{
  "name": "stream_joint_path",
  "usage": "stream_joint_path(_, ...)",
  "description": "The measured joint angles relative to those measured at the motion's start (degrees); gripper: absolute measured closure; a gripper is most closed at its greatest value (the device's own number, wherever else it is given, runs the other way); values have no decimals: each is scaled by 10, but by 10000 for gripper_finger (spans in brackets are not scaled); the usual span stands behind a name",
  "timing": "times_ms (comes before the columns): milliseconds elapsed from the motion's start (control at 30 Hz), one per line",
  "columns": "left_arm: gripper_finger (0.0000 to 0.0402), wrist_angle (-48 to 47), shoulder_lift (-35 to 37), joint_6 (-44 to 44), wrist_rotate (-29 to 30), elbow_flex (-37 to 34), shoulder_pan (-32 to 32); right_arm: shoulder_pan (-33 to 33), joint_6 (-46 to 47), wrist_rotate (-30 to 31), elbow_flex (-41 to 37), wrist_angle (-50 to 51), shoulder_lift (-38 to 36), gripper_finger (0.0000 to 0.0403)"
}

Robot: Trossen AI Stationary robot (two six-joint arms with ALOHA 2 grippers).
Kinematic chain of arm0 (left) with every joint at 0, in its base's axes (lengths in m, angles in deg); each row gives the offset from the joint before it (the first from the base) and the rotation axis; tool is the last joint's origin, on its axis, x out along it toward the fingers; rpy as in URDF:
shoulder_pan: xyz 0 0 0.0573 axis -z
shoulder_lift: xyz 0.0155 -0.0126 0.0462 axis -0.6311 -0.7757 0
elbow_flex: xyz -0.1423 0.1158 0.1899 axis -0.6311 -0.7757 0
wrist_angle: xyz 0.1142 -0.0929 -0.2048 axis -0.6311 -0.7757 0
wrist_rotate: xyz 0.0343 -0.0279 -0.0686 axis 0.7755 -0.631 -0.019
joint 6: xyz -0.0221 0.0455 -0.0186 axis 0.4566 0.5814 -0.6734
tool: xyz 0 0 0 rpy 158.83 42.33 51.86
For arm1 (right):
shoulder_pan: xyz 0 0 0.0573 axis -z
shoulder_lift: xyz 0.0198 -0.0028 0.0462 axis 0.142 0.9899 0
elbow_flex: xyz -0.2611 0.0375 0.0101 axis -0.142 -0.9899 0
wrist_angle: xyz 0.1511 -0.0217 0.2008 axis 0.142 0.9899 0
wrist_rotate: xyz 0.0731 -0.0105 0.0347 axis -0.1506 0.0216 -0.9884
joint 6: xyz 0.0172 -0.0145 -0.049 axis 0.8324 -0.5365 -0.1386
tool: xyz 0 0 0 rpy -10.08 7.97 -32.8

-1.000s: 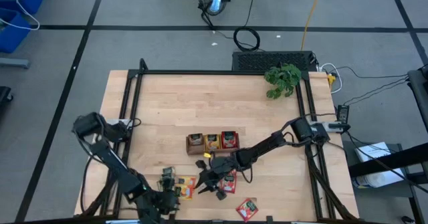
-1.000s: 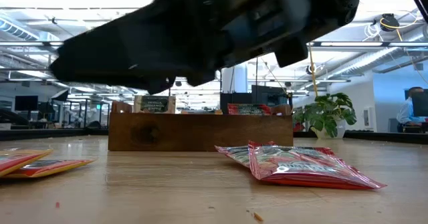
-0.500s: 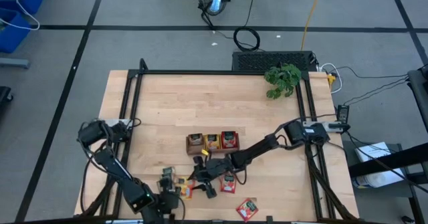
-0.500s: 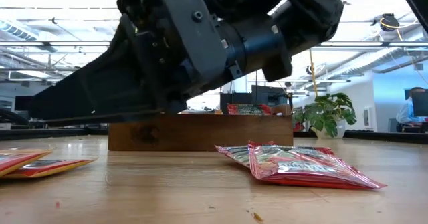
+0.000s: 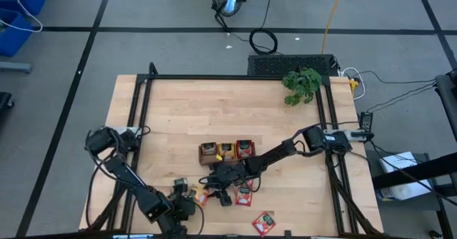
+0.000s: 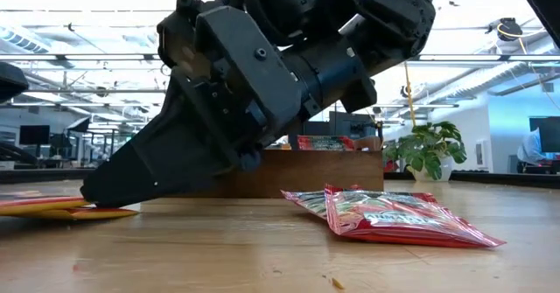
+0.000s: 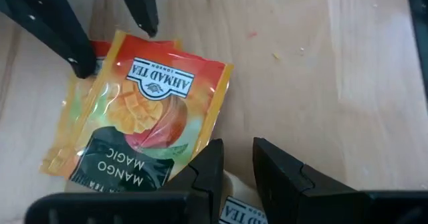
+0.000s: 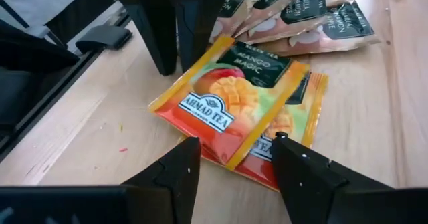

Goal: Pick & Place Tea
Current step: Put the yellow tea bag into the middle section of the wooden organizer

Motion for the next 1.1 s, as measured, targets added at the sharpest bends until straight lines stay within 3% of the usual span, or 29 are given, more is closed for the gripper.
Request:
stream_joint_path(333,314,-34,0,-8,29,0,-6,1,13,-51,-1,-9,-2,236)
stream_joint_path(900,314,-51,-1,-26,96,-2,1,-2,-8,-46,-2,11,-20,239)
stream_joint_path(1000,314,-65,-1,-39,97,-2,5,-9,-24,-30,-2,40,-46,242)
stream_joint_path(1100,314,-69,-1,-48,99,-2,7,-18,-47,29,-1,73,-62,243)
